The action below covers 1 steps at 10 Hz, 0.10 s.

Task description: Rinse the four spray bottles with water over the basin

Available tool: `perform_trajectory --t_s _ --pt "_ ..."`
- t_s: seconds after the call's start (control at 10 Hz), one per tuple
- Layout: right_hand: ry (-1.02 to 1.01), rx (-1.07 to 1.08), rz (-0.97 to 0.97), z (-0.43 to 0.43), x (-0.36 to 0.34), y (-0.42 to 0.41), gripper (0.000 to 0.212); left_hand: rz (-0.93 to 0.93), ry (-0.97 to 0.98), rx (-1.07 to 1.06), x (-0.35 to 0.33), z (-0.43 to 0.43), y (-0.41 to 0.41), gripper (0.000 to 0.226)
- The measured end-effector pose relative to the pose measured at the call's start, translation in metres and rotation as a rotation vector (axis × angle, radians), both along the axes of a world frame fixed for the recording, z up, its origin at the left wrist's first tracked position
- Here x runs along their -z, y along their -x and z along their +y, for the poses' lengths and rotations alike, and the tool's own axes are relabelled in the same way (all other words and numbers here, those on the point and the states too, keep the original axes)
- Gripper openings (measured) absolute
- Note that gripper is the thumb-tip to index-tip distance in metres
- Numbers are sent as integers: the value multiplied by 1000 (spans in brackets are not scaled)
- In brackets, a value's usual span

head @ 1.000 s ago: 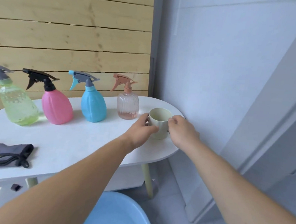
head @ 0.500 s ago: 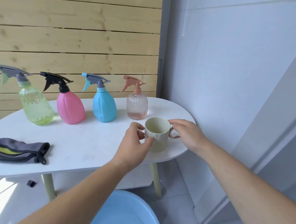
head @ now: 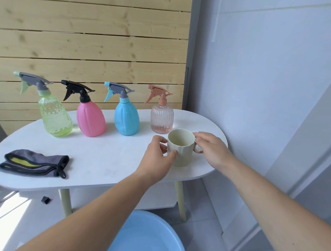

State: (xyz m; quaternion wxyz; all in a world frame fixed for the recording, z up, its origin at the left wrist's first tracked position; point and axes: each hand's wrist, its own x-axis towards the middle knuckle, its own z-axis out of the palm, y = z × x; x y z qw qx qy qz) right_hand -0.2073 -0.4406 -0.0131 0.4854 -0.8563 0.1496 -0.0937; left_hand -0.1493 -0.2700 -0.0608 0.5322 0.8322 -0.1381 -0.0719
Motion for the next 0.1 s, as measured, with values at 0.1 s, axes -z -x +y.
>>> perform_trajectory --t_s 0.1 --pt "-7 66 -8 2 -2 3 35 -2 -18 -25 -5 1 2 46"
